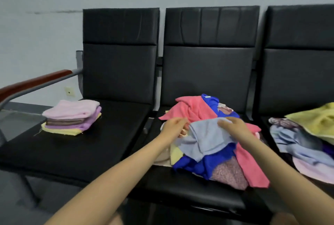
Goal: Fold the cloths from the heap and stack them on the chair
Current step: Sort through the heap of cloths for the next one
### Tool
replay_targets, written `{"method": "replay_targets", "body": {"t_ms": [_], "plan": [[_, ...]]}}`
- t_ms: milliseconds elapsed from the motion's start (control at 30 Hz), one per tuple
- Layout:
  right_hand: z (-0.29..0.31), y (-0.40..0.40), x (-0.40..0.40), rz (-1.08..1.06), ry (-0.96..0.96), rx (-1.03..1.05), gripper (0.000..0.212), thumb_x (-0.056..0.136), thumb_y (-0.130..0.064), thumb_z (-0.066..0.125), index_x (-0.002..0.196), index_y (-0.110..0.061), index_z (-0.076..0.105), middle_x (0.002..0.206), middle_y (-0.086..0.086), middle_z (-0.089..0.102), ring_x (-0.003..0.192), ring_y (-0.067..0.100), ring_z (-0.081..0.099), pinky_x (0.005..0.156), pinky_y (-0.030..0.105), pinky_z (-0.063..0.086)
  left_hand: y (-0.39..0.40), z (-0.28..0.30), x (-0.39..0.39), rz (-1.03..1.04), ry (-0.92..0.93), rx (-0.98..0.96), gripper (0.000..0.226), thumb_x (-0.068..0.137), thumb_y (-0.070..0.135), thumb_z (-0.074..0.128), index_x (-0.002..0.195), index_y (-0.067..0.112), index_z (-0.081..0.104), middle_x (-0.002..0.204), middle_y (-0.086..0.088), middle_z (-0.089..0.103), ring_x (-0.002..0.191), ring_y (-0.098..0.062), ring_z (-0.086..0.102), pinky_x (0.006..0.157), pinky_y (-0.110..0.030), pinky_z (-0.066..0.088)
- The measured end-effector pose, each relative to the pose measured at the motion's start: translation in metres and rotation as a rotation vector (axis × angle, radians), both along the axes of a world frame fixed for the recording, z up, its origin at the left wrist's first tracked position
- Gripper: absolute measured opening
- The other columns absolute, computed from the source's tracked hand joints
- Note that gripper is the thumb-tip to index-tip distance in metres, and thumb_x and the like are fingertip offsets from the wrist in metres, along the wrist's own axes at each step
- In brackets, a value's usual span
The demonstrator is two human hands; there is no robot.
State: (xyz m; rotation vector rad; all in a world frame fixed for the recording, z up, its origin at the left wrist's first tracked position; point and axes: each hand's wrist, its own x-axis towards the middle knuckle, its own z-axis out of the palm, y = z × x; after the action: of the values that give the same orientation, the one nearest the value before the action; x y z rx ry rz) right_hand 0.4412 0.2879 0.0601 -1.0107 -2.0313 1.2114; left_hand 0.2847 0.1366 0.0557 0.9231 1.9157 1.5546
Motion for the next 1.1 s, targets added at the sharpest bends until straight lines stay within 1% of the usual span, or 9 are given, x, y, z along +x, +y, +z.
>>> {"method": "replay_targets", "body": {"t_ms": [133,233,300,433,567,667,767,900,1100], "plan": [[-0.048,0.014,0.04,-0.112,-0.01,0.017,0.017,0.087,-0.003,0.064,0.101,-0.01,0.06,0.09,0.002,0.058,0.09,0.019,0.053,0.059,0.012,0.038,0.028,-0.042,0.035,-0.101,0.209,-0.154,0.012,0.092,0.017,0.061,0.093,0.01,0.072,0.081,0.001,0.068,0.073,-0.008,0.057,0.071,-0.02,0.042],[-0.045,0.018,0.05,-0.179,-0.057,0.318,0.036,0.079,-0.006,0.073,0.113,-0.009,0.06,0.097,0.006,0.058,0.095,0.025,0.054,0.077,0.024,0.039,0.04,-0.051,0.047,-0.073,0.322,-0.159,0.015,0.091,0.017,0.061,0.093,0.008,0.073,0.088,-0.004,0.069,0.08,-0.007,0.056,0.071,-0.019,0.037],[-0.04,0.012,0.053,-0.092,-0.037,0.606,0.028,0.076,-0.013,0.077,0.102,-0.011,0.065,0.095,0.004,0.061,0.093,0.022,0.055,0.081,0.027,0.038,0.044,-0.045,0.045,-0.058,0.211,-0.083,0.018,0.093,0.016,0.061,0.078,0.009,0.069,0.072,-0.002,0.063,0.064,-0.004,0.053,0.065,-0.023,0.039],[-0.047,-0.021,0.054,0.263,-0.199,0.568,0.038,0.071,-0.05,0.076,0.098,-0.027,0.062,0.088,-0.01,0.057,0.085,0.007,0.052,0.072,0.023,0.041,0.043,-0.041,0.038,-0.022,-0.12,0.015,0.017,0.094,0.019,0.061,0.078,0.016,0.067,0.066,0.002,0.063,0.055,-0.005,0.054,0.056,-0.017,0.043],[-0.063,-0.025,0.042,0.245,-0.294,0.707,0.033,0.081,-0.038,0.071,0.109,-0.023,0.063,0.094,-0.007,0.054,0.096,0.012,0.049,0.072,0.026,0.037,0.045,-0.044,0.036,-0.008,-0.206,0.012,0.015,0.094,0.017,0.06,0.08,0.014,0.066,0.067,0.0,0.062,0.057,-0.009,0.053,0.054,-0.016,0.042],[-0.059,-0.019,0.035,0.237,-0.135,0.626,0.009,0.088,-0.023,0.065,0.087,-0.015,0.068,0.08,-0.002,0.058,0.081,0.013,0.053,0.07,0.03,0.042,0.047,-0.041,0.034,0.003,-0.295,0.03,0.016,0.093,0.016,0.06,0.079,0.014,0.065,0.064,-0.001,0.059,0.057,-0.011,0.051,0.053,-0.017,0.043],[-0.053,-0.019,0.035,0.23,0.045,0.4,0.039,0.094,-0.02,0.062,0.06,-0.009,0.045,0.059,-0.002,0.04,0.058,0.007,0.037,0.057,0.03,0.032,0.048,-0.037,0.035,0.02,-0.338,0.054,0.015,0.093,0.016,0.061,0.079,0.014,0.066,0.063,-0.002,0.057,0.056,-0.012,0.051,0.054,-0.019,0.042],[-0.031,-0.018,0.049,0.094,0.37,-0.008,0.039,0.098,-0.019,0.054,0.068,0.004,0.046,0.065,0.003,0.041,0.063,0.009,0.04,0.059,0.027,0.033,0.043,-0.03,0.033,0.014,-0.365,0.127,0.013,0.093,0.015,0.058,0.086,0.01,0.067,0.079,-0.008,0.065,0.075,-0.023,0.06,0.072,-0.033,0.049],[-0.021,0.026,0.072,-0.39,0.736,-0.455,0.026,0.099,-0.021,0.046,0.077,-0.015,0.058,0.071,0.001,0.061,0.069,0.013,0.059,0.063,0.027,0.048,0.027,-0.008,0.031,0.129,-0.185,0.25,0.034,0.075,0.029,0.053,0.093,0.007,0.071,0.097,-0.011,0.068,0.089,-0.022,0.061,0.079,-0.039,0.049]]}}
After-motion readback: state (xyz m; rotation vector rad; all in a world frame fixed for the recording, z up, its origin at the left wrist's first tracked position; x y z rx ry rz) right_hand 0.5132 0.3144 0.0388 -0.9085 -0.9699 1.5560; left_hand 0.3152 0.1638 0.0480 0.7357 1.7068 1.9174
